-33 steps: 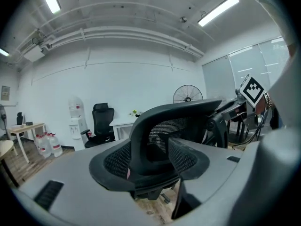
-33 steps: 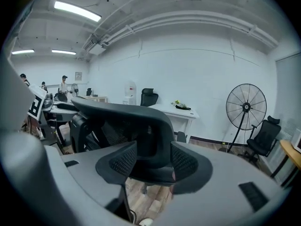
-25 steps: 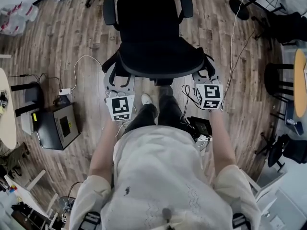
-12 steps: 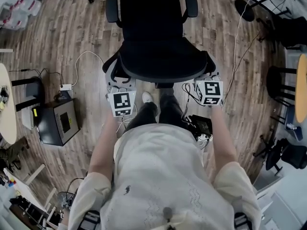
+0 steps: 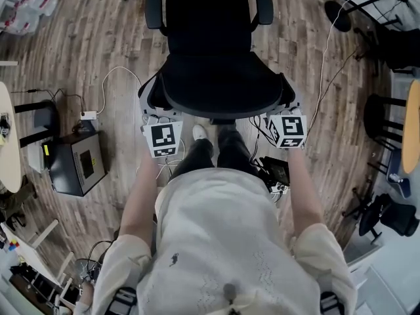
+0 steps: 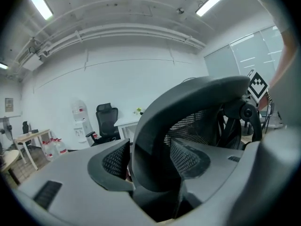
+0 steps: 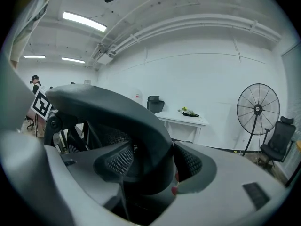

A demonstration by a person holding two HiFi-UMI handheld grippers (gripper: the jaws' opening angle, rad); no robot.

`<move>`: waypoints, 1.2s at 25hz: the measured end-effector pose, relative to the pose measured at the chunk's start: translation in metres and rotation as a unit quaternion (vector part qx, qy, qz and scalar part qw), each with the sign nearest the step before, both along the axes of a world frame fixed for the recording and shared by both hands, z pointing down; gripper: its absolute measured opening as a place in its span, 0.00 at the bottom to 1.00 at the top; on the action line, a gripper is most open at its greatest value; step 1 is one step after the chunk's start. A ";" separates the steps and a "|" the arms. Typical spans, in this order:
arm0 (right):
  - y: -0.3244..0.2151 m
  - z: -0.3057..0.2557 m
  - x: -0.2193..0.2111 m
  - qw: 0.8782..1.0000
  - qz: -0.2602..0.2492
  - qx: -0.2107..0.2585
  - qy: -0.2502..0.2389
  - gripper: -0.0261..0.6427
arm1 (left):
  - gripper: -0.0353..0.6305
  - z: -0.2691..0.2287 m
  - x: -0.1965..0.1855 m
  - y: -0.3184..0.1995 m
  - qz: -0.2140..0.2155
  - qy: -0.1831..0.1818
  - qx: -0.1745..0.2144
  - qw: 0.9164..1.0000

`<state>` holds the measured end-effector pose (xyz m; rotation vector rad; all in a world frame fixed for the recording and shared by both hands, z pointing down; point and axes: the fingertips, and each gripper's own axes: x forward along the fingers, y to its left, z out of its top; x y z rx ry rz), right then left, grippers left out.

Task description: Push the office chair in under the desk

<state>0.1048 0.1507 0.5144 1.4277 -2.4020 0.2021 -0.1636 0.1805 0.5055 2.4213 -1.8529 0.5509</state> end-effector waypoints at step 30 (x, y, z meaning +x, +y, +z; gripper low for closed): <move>-0.002 0.008 0.004 0.999 0.034 0.009 0.021 0.39 | 0.43 0.006 0.000 -0.011 0.008 -0.011 0.027 1.000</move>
